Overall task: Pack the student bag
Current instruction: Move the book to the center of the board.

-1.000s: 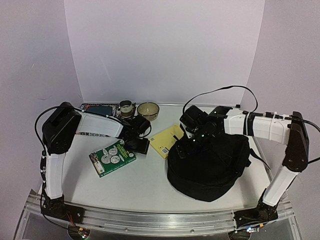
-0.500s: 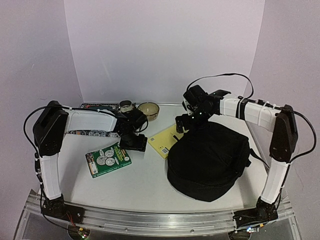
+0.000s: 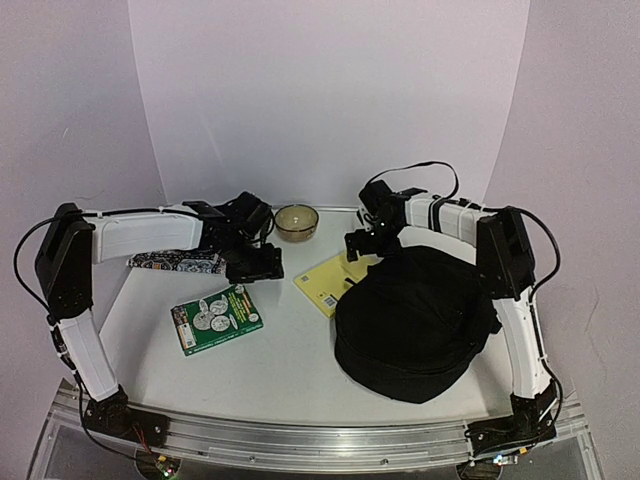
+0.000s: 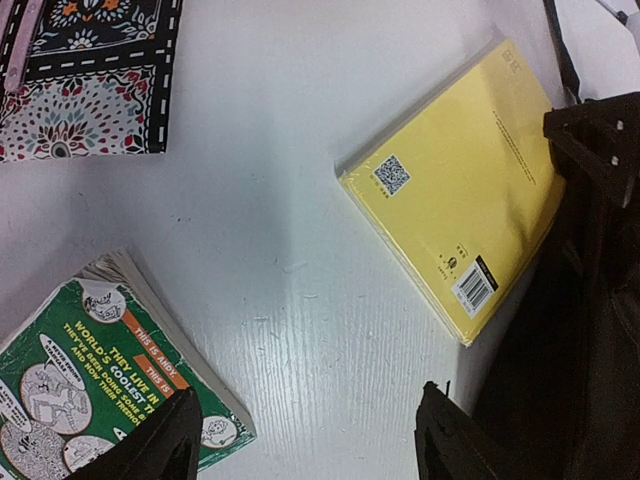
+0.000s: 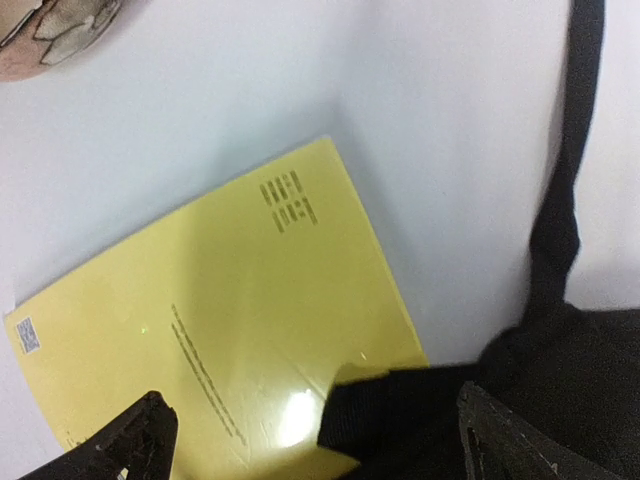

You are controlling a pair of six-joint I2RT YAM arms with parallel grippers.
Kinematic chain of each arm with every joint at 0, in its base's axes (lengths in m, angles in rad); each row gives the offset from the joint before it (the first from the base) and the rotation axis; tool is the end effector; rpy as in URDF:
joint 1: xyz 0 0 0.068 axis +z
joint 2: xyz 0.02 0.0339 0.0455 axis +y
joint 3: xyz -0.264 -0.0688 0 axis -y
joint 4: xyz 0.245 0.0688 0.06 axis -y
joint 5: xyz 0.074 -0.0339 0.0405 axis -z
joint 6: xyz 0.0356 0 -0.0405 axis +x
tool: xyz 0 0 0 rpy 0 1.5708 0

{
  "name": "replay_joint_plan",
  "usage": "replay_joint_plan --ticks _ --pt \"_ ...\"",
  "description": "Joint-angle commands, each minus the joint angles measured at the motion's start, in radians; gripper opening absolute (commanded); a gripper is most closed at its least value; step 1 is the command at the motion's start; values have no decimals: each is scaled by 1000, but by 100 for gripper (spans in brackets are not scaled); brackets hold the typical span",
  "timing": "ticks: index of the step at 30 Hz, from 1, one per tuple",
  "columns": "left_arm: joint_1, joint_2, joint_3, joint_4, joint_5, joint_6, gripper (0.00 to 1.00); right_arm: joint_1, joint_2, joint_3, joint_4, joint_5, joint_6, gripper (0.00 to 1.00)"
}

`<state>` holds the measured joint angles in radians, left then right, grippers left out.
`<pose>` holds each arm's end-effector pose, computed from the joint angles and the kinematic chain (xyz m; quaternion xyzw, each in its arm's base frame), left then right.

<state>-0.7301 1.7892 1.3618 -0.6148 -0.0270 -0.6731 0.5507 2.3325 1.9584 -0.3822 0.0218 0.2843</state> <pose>0.2840 -0.2529 0.2296 0.0240 0.9649 -0.1586 0.2079 0.4537 0.2777 0.1957 -0.1177 0.9106 0.1514 0.3661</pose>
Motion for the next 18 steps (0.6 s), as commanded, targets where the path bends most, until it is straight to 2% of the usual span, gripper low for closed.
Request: replay_joint_plan --ticks 1,10,18 --pt "9 -67 -45 15 8 -38 75 -9 94 94 -38 -54 -25 98" --pt "13 -128 -120 15 -6 -67 75 -12 220 144 -38 -120 -44 98" --pt "15 -168 -176 15 -12 -45 75 37 178 27 -38 -359 -119 97"
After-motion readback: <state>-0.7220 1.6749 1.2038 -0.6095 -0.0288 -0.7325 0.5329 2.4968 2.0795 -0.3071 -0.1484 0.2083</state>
